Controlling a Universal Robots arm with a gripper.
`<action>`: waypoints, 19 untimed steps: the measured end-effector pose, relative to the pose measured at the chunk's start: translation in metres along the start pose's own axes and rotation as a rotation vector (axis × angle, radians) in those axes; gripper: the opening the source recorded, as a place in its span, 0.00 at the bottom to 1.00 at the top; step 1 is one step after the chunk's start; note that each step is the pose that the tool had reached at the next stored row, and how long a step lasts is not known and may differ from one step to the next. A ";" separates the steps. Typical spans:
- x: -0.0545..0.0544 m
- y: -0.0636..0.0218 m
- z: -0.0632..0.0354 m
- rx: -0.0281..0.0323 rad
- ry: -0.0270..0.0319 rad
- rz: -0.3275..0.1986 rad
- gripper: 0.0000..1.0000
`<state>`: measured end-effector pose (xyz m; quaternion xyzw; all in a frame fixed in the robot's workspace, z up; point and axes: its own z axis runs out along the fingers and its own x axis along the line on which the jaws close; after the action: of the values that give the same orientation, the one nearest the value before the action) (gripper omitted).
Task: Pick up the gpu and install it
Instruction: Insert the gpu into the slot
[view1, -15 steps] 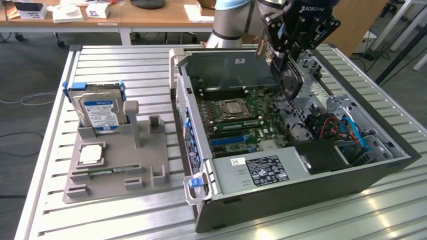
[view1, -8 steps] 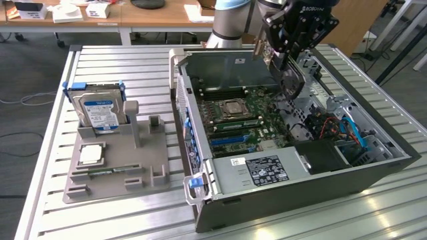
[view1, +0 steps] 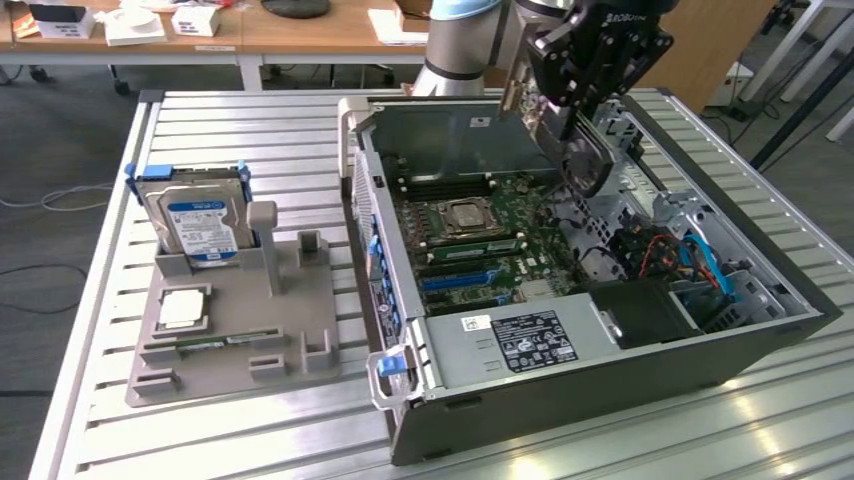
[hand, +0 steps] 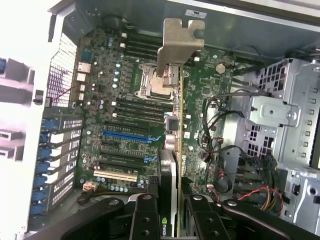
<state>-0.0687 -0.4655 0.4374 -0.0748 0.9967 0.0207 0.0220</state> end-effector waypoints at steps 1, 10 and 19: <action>0.000 0.0000 0.0000 -0.0005 0.0004 -0.011 0.27; 0.000 0.0000 0.0002 -0.0057 0.0046 -0.121 0.27; 0.000 0.0000 0.0003 -0.0115 0.0093 -0.244 0.27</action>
<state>-0.0687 -0.4655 0.4371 -0.1957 0.9802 0.0233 0.0193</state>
